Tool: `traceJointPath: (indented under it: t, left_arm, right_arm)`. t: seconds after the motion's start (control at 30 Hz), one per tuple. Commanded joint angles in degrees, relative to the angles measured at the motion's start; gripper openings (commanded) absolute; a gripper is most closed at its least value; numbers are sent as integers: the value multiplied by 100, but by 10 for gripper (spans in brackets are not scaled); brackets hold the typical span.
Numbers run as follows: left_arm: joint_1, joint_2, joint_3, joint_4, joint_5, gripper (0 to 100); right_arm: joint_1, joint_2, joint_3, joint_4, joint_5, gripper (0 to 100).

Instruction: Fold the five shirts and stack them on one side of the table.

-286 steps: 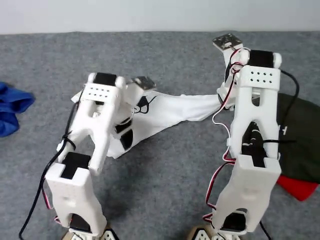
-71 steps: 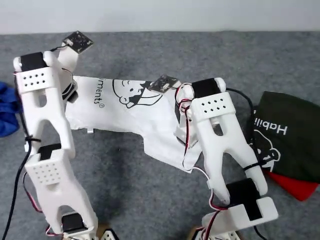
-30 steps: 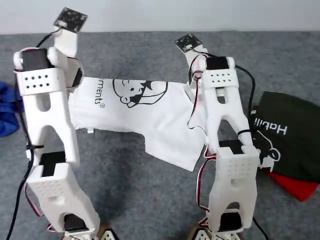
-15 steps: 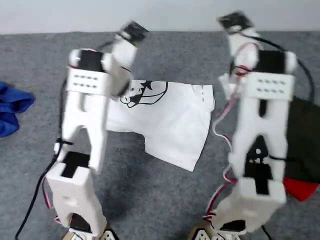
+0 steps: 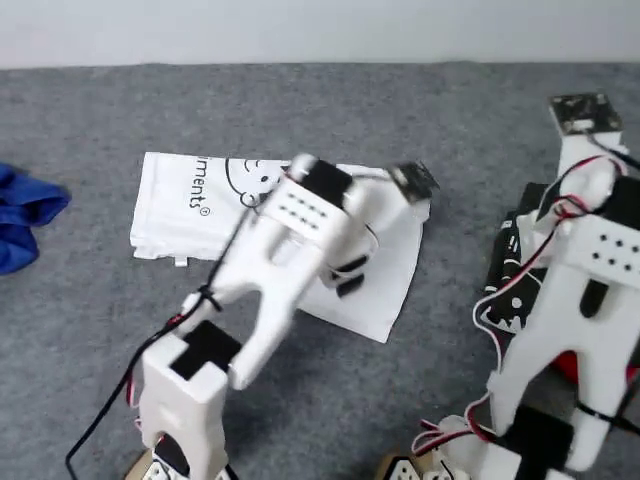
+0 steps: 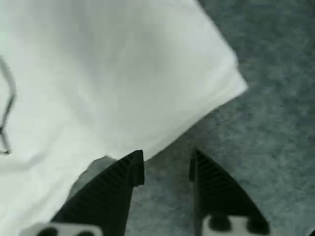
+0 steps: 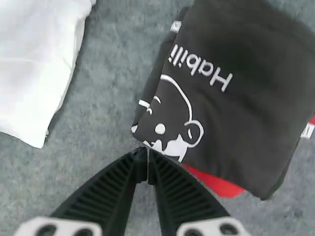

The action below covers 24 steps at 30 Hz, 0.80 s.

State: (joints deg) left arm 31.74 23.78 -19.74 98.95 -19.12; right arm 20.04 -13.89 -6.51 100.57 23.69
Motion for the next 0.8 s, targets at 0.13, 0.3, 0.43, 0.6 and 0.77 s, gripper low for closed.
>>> traceJointPath:
  t: [0.13,0.3,0.43,0.6,0.77]
  left_arm:
    - [369,747,4,-114,114,167]
    - [396,1116,13,-615,79,168]
    - [387,1354,13,-993,97,199]
    - [369,1591,-48,-1196,79,203]
    - [369,1829,-163,-1152,132,192]
  right_arm:
    - [110,-611,316,224,-18,9]
    - [110,-699,510,224,-18,9]
    - [110,-699,527,224,-35,9]
    - [110,-804,527,224,-44,9]
    - [110,-901,527,224,-44,9]
